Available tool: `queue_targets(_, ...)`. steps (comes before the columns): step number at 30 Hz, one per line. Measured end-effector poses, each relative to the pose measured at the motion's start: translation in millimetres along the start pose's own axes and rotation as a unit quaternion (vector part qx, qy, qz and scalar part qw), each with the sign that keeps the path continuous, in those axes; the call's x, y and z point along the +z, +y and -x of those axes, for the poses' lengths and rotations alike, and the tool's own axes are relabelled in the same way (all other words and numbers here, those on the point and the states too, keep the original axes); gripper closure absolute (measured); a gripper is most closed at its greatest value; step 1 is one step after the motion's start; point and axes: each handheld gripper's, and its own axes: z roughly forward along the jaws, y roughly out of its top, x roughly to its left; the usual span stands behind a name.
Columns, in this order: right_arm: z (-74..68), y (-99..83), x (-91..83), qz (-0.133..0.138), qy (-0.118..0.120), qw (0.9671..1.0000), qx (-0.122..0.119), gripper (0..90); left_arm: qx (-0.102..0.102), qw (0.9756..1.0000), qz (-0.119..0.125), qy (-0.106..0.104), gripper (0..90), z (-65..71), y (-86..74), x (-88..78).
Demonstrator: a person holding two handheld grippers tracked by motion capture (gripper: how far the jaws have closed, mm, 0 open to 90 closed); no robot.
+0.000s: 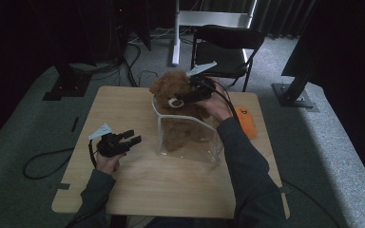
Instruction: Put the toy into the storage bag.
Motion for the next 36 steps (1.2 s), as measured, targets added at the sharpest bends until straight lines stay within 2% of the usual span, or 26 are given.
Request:
queue_targets(6,-6.5,-6.2,9.1,-0.038,0.01,0.9988,-0.029,34.1,0.001,1.0,0.0,-0.001,40.9,0.3,0.1,0.3)
queue_targets(12,-10.4,-11.9,18.1,-0.063,0.021,0.9971,-0.036,37.6,0.002,1.0,-0.002,-0.001,40.9,0.3,-0.1,1.1)
queue_targets(18,-15.0,-15.8,24.9,-0.096,0.036,0.9932,-0.056,40.1,0.001,1.0,-0.002,-0.001,40.8,0.7,0.0,1.2)
queue_targets(22,-15.8,-16.3,25.5,-0.111,0.046,0.9912,-0.056,40.8,0.001,1.0,-0.002,-0.001,40.8,0.4,-0.1,1.4)
queue_targets(25,-15.9,-17.2,23.9,-0.111,0.043,0.9912,-0.058,40.0,0.001,1.0,-0.003,-0.001,40.9,0.4,-0.1,1.1)
queue_targets(29,-15.0,-16.7,16.0,-0.092,0.021,0.9936,-0.062,34.2,0.0,1.0,-0.001,0.0,40.9,-0.2,0.1,0.1)
queue_targets(36,-13.2,-16.7,6.5,-0.087,0.004,0.9943,-0.062,32.0,0.001,1.0,-0.001,0.002,40.8,-0.3,-0.2,0.0)
